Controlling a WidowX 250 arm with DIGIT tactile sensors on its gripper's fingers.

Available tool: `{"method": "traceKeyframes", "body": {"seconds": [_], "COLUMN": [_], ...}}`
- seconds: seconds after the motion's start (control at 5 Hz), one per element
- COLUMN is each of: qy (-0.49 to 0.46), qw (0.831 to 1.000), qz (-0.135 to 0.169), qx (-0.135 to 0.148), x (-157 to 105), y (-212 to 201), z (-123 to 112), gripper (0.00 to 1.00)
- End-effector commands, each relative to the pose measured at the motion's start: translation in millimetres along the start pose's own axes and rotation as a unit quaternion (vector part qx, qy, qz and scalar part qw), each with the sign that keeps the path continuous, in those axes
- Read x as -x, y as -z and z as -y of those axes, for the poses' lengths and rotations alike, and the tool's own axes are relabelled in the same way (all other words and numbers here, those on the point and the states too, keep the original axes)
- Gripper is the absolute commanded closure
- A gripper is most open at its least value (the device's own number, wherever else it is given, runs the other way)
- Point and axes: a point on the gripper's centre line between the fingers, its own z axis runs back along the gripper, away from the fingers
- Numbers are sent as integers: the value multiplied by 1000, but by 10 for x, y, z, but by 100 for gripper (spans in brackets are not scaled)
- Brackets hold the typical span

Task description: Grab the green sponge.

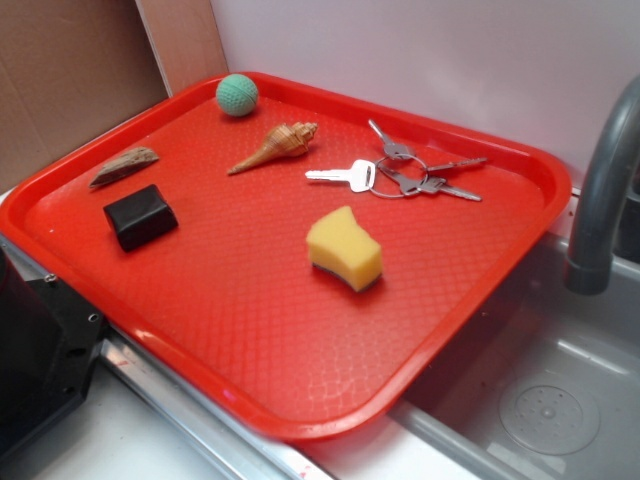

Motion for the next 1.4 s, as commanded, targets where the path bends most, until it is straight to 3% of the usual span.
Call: {"method": "traceKeyframes", "body": {"seconds": [0.0, 0.2, 0.4, 0.6, 0.8, 1.2], "qy": [140, 263, 381, 493, 519, 519], "qw": [990, 965, 924, 870, 854, 854], "qz": [2, -1, -14, -19, -25, -25], "qx": [-12, -16, -2, 14, 20, 20], "x": [-211, -111, -5, -21, 9, 9], "y": [249, 392, 522, 586, 576, 576], "z": [318, 571, 863, 983, 992, 992], "gripper": [0, 0, 0, 0, 0, 0]}}
